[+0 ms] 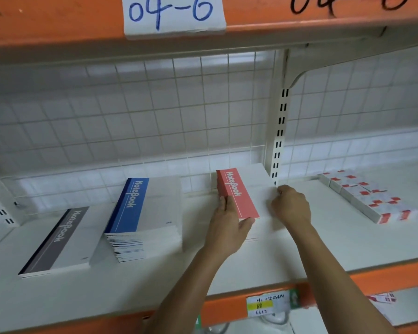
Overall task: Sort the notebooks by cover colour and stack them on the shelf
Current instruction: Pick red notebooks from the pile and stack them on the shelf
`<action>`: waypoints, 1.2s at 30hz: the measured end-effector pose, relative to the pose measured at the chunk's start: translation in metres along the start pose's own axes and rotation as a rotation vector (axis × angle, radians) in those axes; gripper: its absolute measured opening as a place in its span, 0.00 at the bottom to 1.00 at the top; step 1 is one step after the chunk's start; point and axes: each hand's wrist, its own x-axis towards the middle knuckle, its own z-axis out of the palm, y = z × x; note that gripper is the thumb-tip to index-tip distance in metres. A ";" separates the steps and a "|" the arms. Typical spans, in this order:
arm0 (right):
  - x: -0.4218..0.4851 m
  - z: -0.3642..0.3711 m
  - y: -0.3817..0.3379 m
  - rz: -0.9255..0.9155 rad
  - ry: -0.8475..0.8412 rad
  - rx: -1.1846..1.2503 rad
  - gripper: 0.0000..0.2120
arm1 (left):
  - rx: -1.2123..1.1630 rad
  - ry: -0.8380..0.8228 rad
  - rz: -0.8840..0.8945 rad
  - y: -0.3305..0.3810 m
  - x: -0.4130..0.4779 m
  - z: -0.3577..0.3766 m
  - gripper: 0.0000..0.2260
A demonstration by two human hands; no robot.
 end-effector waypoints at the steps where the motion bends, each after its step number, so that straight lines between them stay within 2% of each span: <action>1: 0.000 0.000 0.000 0.000 -0.007 -0.011 0.14 | -0.003 -0.017 -0.007 0.000 0.000 -0.001 0.33; 3: -0.003 -0.001 -0.001 -0.016 0.019 -0.041 0.15 | -0.046 -0.060 -0.051 0.005 -0.002 -0.006 0.35; 5: -0.007 -0.002 -0.008 -0.116 0.159 -0.053 0.15 | -0.119 -0.055 -0.093 0.014 -0.007 -0.018 0.33; 8: -0.023 0.001 -0.037 -0.325 0.289 0.104 0.18 | -0.082 0.093 -0.056 0.021 -0.015 -0.056 0.24; 10: -0.042 0.006 -0.066 -0.442 0.251 0.257 0.18 | -0.040 0.201 -0.050 0.014 -0.020 -0.087 0.20; 14: -0.084 0.042 -0.111 -0.571 0.014 0.373 0.19 | 0.075 0.312 -0.130 -0.034 -0.030 -0.135 0.22; 16: -0.101 0.066 -0.123 -0.512 -0.097 0.422 0.21 | 0.066 0.428 -0.269 -0.064 -0.039 -0.150 0.22; 18: -0.114 0.086 -0.129 -0.389 -0.202 0.504 0.22 | -0.046 0.579 -0.381 -0.090 -0.052 -0.154 0.19; 20: -0.125 0.101 -0.134 -0.253 -0.275 0.614 0.23 | -0.202 0.704 -0.395 -0.107 -0.065 -0.149 0.17; 23: -0.137 0.119 -0.140 -0.122 -0.217 0.752 0.24 | -0.517 0.814 -0.470 -0.119 -0.074 -0.140 0.20; 25: -0.141 0.124 -0.147 -0.043 -0.108 0.807 0.23 | -0.679 0.834 -0.516 -0.120 -0.072 -0.137 0.23; 29: -0.144 0.128 -0.156 0.044 0.027 0.811 0.23 | -0.721 0.829 -0.585 -0.112 -0.064 -0.133 0.21; 32: -0.142 0.131 -0.160 0.070 0.043 0.740 0.25 | -0.761 0.827 -0.596 -0.122 -0.056 -0.128 0.20; 36: -0.141 0.130 -0.158 -0.006 -0.003 0.684 0.22 | -0.785 0.718 -0.628 -0.143 -0.050 -0.123 0.22</action>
